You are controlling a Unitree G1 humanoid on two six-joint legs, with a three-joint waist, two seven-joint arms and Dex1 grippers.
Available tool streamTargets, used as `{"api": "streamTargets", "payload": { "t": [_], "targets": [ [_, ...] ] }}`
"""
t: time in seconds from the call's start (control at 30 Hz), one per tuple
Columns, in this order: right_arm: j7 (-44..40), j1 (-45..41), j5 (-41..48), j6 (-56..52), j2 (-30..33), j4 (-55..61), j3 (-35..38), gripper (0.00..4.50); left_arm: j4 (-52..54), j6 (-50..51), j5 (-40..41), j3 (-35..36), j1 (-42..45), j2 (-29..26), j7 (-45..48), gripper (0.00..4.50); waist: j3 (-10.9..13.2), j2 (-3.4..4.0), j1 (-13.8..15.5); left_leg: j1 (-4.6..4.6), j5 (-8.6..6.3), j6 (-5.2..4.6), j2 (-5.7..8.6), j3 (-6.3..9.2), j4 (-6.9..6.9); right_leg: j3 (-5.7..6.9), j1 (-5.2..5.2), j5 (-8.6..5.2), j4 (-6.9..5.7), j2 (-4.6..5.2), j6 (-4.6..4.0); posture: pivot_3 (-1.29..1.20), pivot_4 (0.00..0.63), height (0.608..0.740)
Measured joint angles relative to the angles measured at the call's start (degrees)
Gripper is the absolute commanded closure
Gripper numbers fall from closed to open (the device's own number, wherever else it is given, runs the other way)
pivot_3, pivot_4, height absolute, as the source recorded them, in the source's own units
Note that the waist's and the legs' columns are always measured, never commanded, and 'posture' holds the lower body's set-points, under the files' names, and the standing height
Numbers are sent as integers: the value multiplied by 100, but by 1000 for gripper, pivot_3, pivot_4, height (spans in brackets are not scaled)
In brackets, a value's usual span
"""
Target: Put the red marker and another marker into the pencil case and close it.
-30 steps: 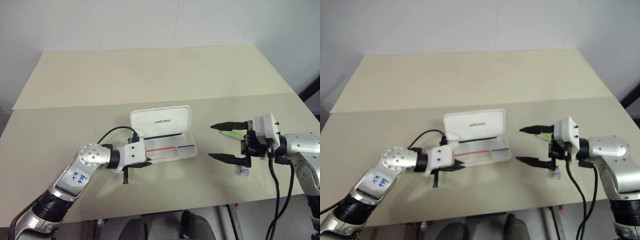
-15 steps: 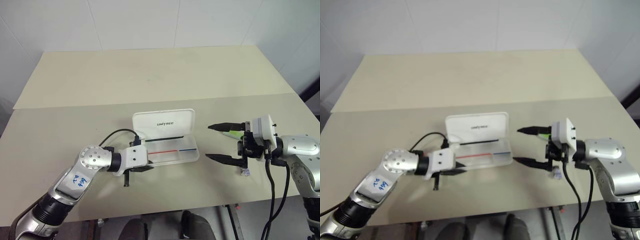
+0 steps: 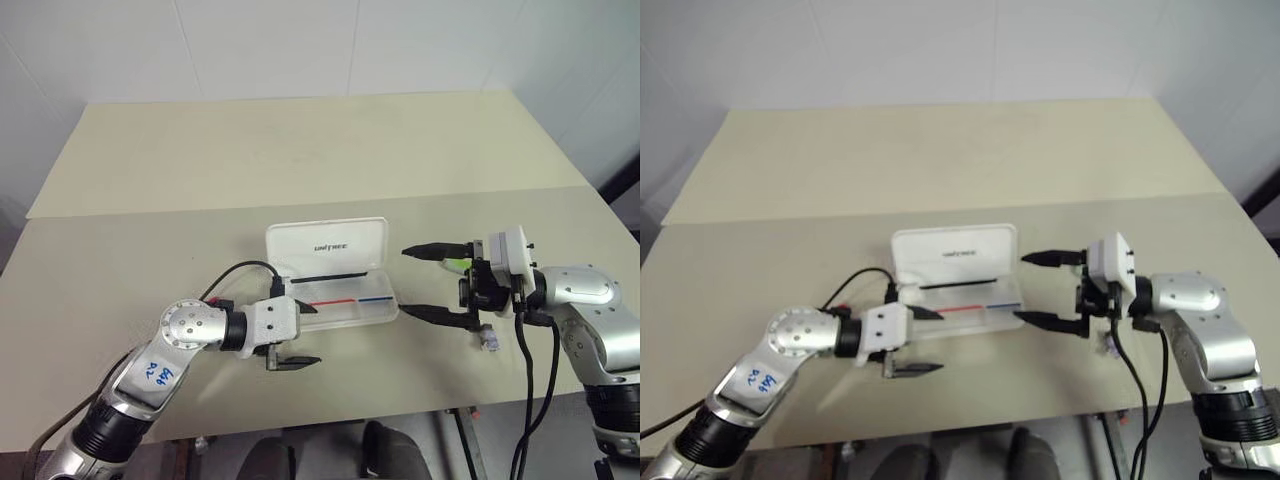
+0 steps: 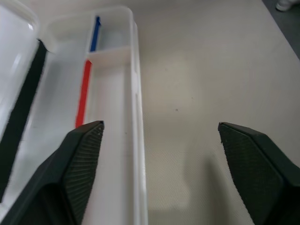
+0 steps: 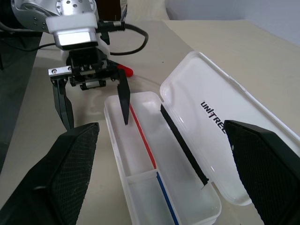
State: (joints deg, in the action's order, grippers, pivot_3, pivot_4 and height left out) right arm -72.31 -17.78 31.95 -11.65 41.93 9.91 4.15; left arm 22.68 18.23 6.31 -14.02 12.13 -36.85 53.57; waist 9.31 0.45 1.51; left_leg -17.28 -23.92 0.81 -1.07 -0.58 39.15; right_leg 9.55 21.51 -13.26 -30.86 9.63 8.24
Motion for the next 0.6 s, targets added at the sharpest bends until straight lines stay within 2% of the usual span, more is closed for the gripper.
{"api": "streamTargets", "payload": {
  "t": [0.3, 0.6],
  "targets": [
    [-220, -269, -55, 57, -187, -410, -206, 0, 647, -282, 578, 976, -869, 114, -382, 437, 0, 1, -9, 2, 0, 0, -2, 0, 1, -4, 2, 0, -4, -1, 0, 0, 150, 740],
    [-480, -693, -154, 184, -449, -928, -458, 0, 1429, -424, 1365, 2330, -1490, 430, -1031, 437, 0, 0, -21, 6, 0, 1, -4, -1, 2, -8, 2, 1, -4, -3, -1, 0, 150, 740]
  ]
}}
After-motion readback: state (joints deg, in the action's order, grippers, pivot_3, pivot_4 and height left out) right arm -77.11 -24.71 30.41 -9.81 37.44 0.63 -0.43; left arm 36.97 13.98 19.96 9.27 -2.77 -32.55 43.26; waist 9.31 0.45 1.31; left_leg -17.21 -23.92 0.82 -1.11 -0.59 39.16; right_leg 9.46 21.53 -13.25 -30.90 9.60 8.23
